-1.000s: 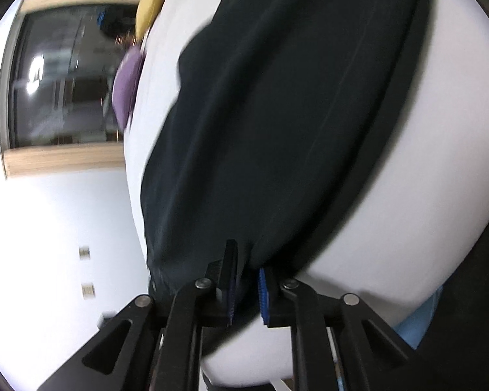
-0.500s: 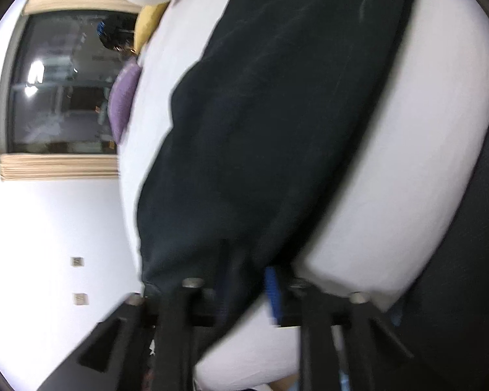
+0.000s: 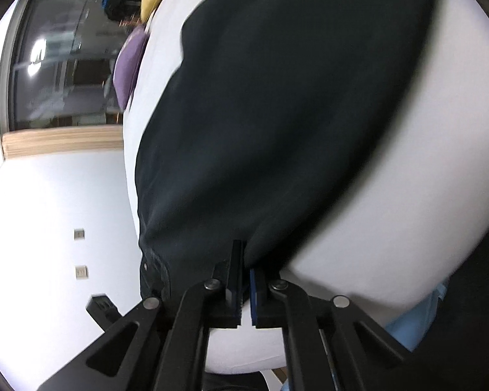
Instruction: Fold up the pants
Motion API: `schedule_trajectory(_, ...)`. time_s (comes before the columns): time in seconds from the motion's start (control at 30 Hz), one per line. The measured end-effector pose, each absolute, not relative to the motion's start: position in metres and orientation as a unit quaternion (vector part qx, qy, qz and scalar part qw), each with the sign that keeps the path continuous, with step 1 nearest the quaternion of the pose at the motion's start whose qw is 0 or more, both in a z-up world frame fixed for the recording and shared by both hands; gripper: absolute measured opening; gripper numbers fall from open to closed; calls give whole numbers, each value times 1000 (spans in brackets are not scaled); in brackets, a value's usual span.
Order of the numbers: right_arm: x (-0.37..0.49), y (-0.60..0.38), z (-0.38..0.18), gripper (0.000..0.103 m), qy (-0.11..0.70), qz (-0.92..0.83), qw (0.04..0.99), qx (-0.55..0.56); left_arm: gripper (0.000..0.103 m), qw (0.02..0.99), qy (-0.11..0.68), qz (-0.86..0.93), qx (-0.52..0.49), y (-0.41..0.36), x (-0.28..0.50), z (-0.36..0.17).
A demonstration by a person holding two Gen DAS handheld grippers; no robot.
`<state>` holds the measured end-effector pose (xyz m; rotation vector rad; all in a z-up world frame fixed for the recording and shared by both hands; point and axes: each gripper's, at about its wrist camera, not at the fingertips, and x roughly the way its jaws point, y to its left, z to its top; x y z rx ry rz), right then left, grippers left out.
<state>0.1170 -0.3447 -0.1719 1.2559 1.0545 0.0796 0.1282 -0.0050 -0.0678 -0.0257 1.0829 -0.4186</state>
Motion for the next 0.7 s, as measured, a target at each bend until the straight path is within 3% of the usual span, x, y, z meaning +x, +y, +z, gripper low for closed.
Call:
schedule_trajectory(0.07, 114, -360, -171, 9, 461, 35, 677, 573, 74, 837, 511, -194, -8, -7, 128, -68)
schedule_trajectory(0.13, 110, -384, -172, 23, 446, 14, 669, 595, 74, 838, 511, -191, -4, -8, 128, -68)
schedule_trajectory(0.2, 103, -411, -173, 32, 411, -15, 663, 626, 74, 837, 512, -192, -3, -9, 127, -69)
schedule_trajectory(0.4, 103, -479, -169, 35, 342, -84, 675, 649, 74, 836, 515, -189, -1, -14, 126, -69)
schedule_trajectory(0.6, 91, -534, -145, 36, 332, -235, 723, 558, 74, 836, 516, -186, 1, -16, 126, -70)
schedule_trajectory(0.63, 88, -538, -134, 50, 341, -274, 732, 523, 74, 836, 516, -186, 0, -16, 126, -70)
schedule_trajectory(0.7, 85, -526, -98, 60, 340, -352, 765, 419, 74, 837, 514, -185, -1, -16, 126, -70)
